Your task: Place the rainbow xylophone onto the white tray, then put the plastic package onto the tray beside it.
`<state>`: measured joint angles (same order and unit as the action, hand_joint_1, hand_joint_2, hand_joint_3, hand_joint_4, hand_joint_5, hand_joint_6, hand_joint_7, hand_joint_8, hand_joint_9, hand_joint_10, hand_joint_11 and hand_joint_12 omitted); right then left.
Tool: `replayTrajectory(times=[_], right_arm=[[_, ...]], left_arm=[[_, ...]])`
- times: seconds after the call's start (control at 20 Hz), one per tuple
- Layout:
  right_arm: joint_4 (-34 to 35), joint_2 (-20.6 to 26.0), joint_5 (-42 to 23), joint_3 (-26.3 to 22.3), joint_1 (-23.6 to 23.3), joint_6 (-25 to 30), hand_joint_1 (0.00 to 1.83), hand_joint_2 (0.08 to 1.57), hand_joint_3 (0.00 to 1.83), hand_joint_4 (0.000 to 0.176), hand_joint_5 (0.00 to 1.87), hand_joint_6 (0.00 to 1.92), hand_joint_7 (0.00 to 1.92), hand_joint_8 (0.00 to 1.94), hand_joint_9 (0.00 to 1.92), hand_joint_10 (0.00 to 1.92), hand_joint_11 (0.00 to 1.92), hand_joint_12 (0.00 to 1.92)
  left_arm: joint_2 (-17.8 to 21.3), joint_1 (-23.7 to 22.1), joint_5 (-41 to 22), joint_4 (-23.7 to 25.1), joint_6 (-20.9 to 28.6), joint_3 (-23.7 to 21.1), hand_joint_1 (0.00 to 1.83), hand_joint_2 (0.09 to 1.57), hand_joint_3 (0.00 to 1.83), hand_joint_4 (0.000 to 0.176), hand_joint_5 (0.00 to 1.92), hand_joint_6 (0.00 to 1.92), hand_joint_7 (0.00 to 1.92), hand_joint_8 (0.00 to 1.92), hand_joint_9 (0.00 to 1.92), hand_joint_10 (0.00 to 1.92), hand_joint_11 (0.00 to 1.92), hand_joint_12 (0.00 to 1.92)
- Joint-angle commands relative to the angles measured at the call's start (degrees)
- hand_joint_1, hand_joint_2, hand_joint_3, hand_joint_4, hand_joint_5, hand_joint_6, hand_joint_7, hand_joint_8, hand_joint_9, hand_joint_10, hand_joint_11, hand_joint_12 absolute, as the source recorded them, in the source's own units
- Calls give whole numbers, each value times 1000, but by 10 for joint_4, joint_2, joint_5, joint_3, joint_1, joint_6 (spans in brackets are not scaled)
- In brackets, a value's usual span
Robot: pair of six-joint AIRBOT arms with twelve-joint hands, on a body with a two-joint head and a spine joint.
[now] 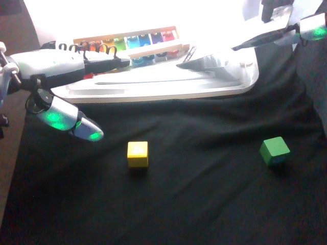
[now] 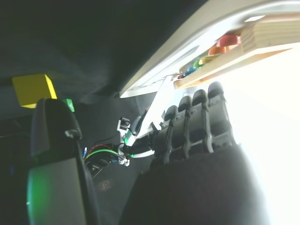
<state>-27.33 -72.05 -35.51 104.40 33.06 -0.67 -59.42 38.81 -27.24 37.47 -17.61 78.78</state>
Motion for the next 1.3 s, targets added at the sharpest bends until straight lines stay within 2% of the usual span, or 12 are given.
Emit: replayTrajectory(times=[0.0, 0.15, 0.2, 0.25, 0.4, 0.6, 0.65, 0.75, 0.8, 1.05, 1.1, 1.25], right_arm=[[4, -8, -40, -1, -4, 4, 1366, 1124, 3, 0, 929, 1177, 942, 907, 882, 1118, 653, 974], [-16, -12, -32, -1, -2, 14, 1361, 1143, 2, 0, 875, 1231, 911, 1000, 855, 1164, 743, 1013], [-23, -13, -31, -1, -1, 19, 1367, 1133, 0, 0, 883, 1172, 947, 969, 874, 1174, 755, 1011], [-29, -15, -31, -1, 1, 23, 1371, 1124, 0, 0, 891, 1111, 968, 987, 886, 1163, 758, 1003], [-15, -20, -30, 0, 6, 23, 1375, 1108, 0, 0, 929, 1082, 1028, 876, 895, 1128, 734, 943], [7, -23, -31, 6, 14, 23, 1375, 1112, 0, 0, 952, 974, 1016, 903, 874, 1231, 672, 1136], [3, -25, -31, 6, 20, 26, 1377, 1103, 1, 0, 969, 943, 1048, 879, 871, 1208, 661, 1109], [-15, -32, -31, 7, 20, 40, 1388, 1061, 0, 0, 1054, 848, 1210, 547, 921, 1129, 694, 1054], [-20, -35, -32, 6, 20, 41, 1391, 1051, 0, 0, 1059, 838, 1227, 551, 961, 1032, 586, 1001], [-35, -41, -76, -3, 20, 57, 1388, 1057, 0, 0, 1085, 855, 1160, 630, 948, 1044, 602, 1157], [-45, -45, -81, -3, 20, 61, 1389, 1055, 0, 0, 1085, 811, 1173, 645, 940, 1064, 549, 1140], [-47, -49, -97, -8, 20, 63, 1388, 1057, 0, 0, 1097, 818, 1200, 574, 903, 1102, 556, 1147]], left_arm=[[-1, -6, -48, -20, -1, 0, 835, 879, 0, 21, 0, 0, 34, 2, 23, 5, 10, 5], [-3, -5, -50, -22, -1, 0, 787, 871, 0, 58, 0, 0, 33, 3, 4, 1, 0, 0], [-4, -5, -51, -22, -1, 0, 774, 865, 0, 57, 0, 0, 47, 8, 12, 5, 7, 3], [-4, -4, -52, -22, -1, 0, 720, 863, 0, 90, 0, 0, 31, 1, 2, 0, 1, 0], [-4, -3, -54, -24, -1, 0, 740, 866, 0, 49, 0, 0, 16, 3, 5, 2, 8, 3], [-4, 0, -56, -26, -1, -1, 711, 846, 0, 81, 0, 0, 5, 1, 1, 0, 9, 3], [-5, 0, -57, -26, -1, -1, 699, 852, 0, 63, 0, 0, 9, 3, 8, 3, 16, 6], [-5, 0, -58, -28, -1, -1, 697, 853, 0, 62, 0, 0, 23, 7, 28, 10, 31, 12], [-5, 0, -58, -29, -1, -1, 706, 849, 0, 82, 0, 0, 29, 8, 20, 5, 22, 8], [-7, 0, -59, -30, -1, -1, 699, 869, 5, 89, 0, 0, 28, 5, 10, 4, 8, 3], [-7, 0, -59, -30, -1, -1, 708, 873, 5, 76, 0, 0, 30, 5, 13, 5, 1, 0], [-7, 1, -60, -32, -1, -1, 726, 874, 4, 92, 0, 0, 27, 4, 11, 3, 0, 0]])
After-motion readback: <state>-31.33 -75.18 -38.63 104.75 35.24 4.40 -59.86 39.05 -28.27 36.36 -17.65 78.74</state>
